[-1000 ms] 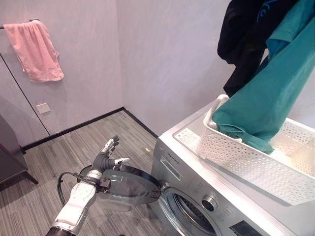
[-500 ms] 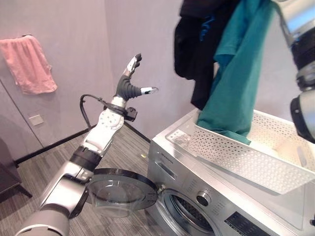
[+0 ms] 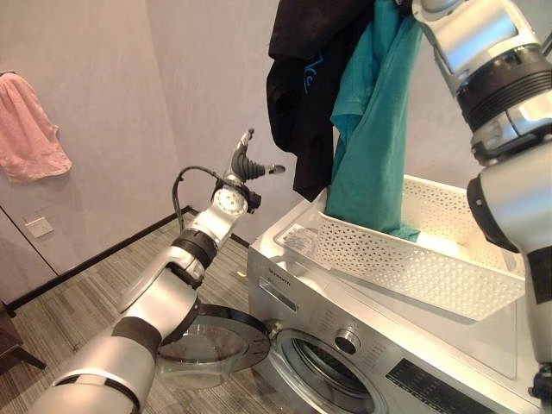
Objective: Grab the laundry basket,head to the washer,open it,put in the laundry and shut it.
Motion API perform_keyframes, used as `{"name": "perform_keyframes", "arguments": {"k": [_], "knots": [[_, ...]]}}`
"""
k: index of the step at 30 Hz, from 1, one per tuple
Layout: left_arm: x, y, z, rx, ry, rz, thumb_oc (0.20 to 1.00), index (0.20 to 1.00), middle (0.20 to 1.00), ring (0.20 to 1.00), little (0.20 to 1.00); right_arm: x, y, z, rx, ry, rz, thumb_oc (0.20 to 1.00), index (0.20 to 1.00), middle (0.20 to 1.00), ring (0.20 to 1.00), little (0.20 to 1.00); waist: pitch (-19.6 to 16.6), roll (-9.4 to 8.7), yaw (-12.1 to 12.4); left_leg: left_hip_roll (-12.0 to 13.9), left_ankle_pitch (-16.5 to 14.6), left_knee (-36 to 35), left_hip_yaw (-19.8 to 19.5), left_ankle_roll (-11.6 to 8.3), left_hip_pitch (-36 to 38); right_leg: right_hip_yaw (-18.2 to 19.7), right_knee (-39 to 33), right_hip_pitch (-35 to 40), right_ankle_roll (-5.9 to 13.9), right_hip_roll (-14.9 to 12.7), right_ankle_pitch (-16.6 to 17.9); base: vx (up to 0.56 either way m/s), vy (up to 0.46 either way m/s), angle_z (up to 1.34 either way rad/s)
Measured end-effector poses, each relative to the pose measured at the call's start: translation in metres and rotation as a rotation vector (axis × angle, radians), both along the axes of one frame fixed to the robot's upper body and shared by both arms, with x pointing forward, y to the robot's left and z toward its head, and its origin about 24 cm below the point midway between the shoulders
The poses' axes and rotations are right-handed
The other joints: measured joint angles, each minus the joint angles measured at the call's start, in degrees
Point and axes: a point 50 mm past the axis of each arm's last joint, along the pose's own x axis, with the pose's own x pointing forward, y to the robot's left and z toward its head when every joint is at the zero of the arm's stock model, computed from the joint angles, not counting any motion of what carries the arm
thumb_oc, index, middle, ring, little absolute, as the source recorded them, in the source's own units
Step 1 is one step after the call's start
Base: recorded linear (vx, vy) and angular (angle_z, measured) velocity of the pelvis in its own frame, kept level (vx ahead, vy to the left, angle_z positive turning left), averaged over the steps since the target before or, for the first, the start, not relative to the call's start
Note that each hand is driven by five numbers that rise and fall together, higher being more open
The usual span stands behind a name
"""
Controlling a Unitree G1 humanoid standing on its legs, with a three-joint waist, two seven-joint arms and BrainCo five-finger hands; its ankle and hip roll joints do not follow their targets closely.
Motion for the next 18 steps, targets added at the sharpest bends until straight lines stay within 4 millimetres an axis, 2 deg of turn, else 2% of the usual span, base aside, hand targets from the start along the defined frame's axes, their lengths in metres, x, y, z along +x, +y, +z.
{"name": "perform_keyframes", "arguments": {"k": [3, 10, 14, 18], "knots": [[0.001, 0.003, 0.003, 0.006, -0.014, 0.025, 1.000, 1.000, 1.000, 1.000, 1.000, 0.000, -0.007, -0.001, 0.027, 0.007, -0.003, 0.200, 0.200, 0.200, 0.200, 0.200, 0.0, 0.02, 0.1, 0.0, 0.0, 0.0, -0.1, 0.04, 0.0, 0.0, 0.0, 0.0, -0.07, 0.0, 0.0, 0.00, 0.000, 0.00], [0.009, 0.004, 0.007, -0.004, 0.022, 0.088, 1.000, 1.000, 1.000, 1.000, 1.000, 0.006, -0.006, -0.014, 0.020, 0.040, 0.007, 0.200, 0.200, 0.200, 0.200, 0.200, 0.0, 0.02, 0.1, 0.0, 0.0, 0.0, 0.0, 0.04, -0.1, 0.0, 0.0, -0.1, -0.08, 0.0, -0.1, 0.00, -0.009, 0.00], [0.012, 0.006, 0.014, -0.004, 0.031, 0.119, 1.000, 1.000, 1.000, 1.000, 1.000, 0.010, 0.002, -0.026, 0.001, 0.065, 0.043, 0.200, 0.200, 0.200, 0.200, 0.200, 0.1, 0.07, 0.0, 0.0, 0.0, 0.0, 0.2, 0.03, -0.1, 0.2, 0.0, -0.3, -0.13, 0.1, -0.1, 0.00, -0.023, -0.02], [0.016, 0.007, 0.028, 0.008, 0.019, 0.142, 1.000, 1.000, 1.000, 1.000, 1.000, 0.005, 0.017, -0.024, -0.026, 0.041, 0.109, 0.200, 0.200, 0.200, 0.200, 0.200, 0.2, 0.29, -0.5, 0.0, -0.1, 0.0, 0.3, 0.03, -0.2, 0.3, 0.0, -0.4, -0.03, 0.1, 0.0, 0.01, -0.015, -0.01]]}}
